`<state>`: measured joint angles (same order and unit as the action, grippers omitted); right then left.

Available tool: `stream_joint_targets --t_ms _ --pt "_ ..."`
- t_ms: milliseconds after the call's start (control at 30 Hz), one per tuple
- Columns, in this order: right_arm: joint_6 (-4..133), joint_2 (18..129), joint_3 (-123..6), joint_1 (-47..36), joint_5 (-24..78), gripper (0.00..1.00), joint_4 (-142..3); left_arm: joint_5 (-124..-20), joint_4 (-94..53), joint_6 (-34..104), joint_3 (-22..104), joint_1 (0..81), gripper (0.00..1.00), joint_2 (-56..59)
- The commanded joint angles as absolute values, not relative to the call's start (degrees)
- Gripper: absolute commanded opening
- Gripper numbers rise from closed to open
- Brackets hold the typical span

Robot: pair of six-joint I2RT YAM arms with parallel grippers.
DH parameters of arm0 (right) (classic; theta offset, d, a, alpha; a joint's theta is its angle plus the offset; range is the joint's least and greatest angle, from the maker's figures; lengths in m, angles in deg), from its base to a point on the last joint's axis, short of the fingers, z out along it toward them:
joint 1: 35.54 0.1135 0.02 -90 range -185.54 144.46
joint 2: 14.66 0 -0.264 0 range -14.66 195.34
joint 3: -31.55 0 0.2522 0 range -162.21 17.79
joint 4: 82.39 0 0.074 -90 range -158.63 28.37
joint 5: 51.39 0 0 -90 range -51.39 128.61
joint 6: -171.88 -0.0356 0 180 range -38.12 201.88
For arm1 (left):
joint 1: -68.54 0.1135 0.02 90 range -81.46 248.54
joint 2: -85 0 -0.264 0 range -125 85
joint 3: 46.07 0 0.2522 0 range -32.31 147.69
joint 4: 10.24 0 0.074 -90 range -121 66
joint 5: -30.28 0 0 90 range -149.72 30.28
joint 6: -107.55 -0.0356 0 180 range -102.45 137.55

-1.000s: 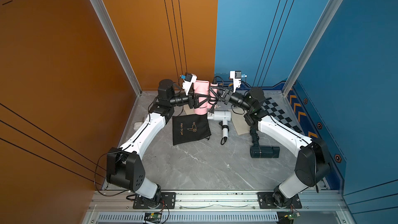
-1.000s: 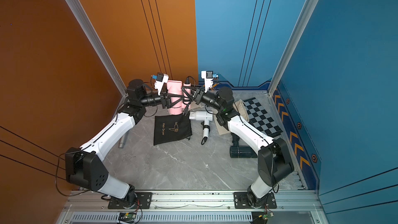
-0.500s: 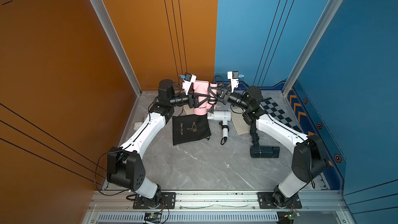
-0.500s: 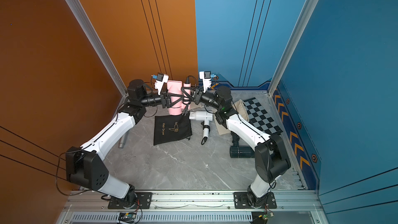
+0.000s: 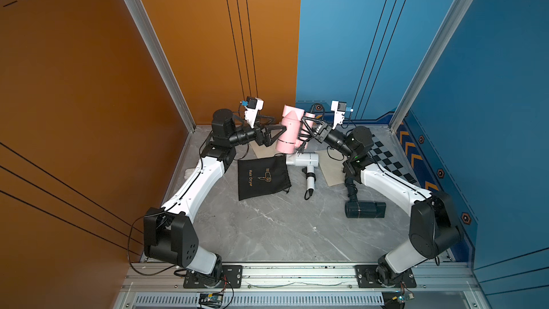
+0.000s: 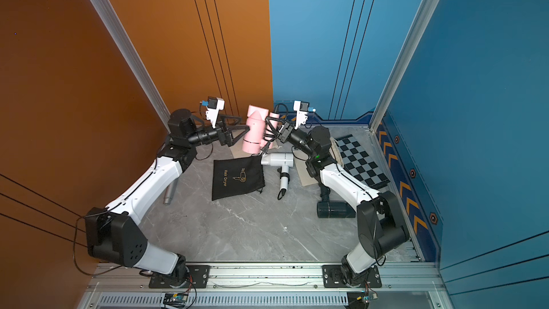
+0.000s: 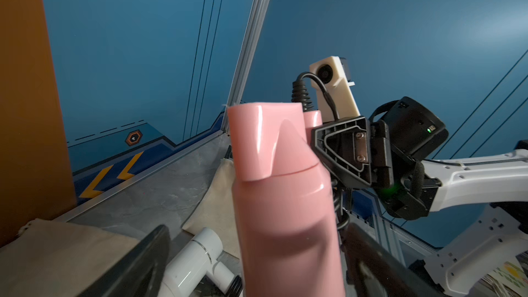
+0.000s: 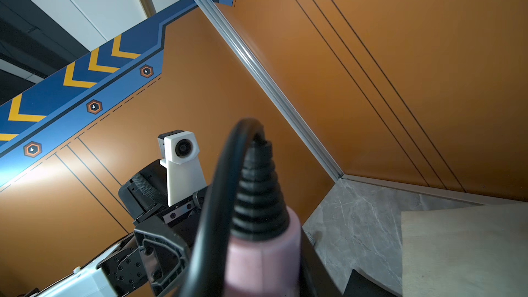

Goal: Pack away hair dryers
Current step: Adjust the hair dryer, then open the drawstring bag at the center of the board.

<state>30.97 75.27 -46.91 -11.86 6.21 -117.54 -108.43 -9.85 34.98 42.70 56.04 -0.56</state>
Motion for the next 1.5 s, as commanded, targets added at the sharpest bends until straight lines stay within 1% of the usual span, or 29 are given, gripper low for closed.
stream_joint_targets --t_ms 0,100,200,233,300,400,500,633,733,933,1033,1200,1233,1333,1467 --pt "30.2 70.9 -45.1 -13.8 10.3 0.08 -122.3 -100.2 -9.2 37.6 41.1 57.7 0.97 0.6" --pt "32.2 68.8 -42.2 -16.0 11.8 0.08 -118.9 -92.7 -12.0 39.6 39.6 58.6 0.97 1.0" --pt "34.1 66.7 -38.8 -17.7 15.3 0.08 -114.8 -83.7 -19.6 38.5 38.9 56.6 0.97 1.0" --pt "33.9 66.2 -37.3 -18.2 16.9 0.08 -115.1 -80.5 -21.4 39.3 38.3 55.6 0.97 0.8" --pt "32.9 65.4 -34.8 -18.5 20.5 0.06 -115.4 -77.2 -21.8 44.3 36.0 54.4 0.97 0.6" --pt "30.7 64.6 -31.4 -18.4 25.7 0.08 -117.4 -75.5 -18.4 56.2 31.3 52.7 0.97 0.0" --pt "29.5 63.6 -29.5 -18.1 29.1 0.08 -116.4 -73.1 -16.5 62.6 28.4 49.6 0.98 -0.2" --pt "33.0 62.3 -29.1 -17.8 26.4 0.08 -113.8 -73.9 -15.6 67.9 27.1 48.2 0.99 -0.1" --pt "42.0 60.2 -30.0 -16.6 22.4 0.08 -109.5 -76.4 -14.4 73.4 27.1 49.6 1.0 0.5" --pt "70.6 55.4 -35.7 -9.0 20.4 0.09 -92.3 -83.5 -13.9 83.8 29.3 53.4 0.99 0.5" --pt "83.8 54.6 -37.4 -3.8 24.3 0.1 -86.7 -87.0 -13.9 86.7 31.8 54.6 0.99 -0.3" --pt "101.5 54.1 -37.8 4.1 32.8 0.09 -85.3 -92.0 -13.1 91.7 35.2 57.8 0.98 -1.2" --pt "105.6 54.1 -37.5 7.0 34.9 0.08 -85.8 -92.8 -12.5 93.2 35.5 58.5 0.98 -1.3" --pt "115.1 54.6 -36.6 11.4 40.7 0.07 -87.8 -94.5 -11.3 96.1 36.7 59.6 0.98 -1.5" --pt "125.8 56.1 -35.2 16.7 49.1 0.08 -93.2 -96.5 -11.4 97.6 37.6 59.0 0.98 -2.1"
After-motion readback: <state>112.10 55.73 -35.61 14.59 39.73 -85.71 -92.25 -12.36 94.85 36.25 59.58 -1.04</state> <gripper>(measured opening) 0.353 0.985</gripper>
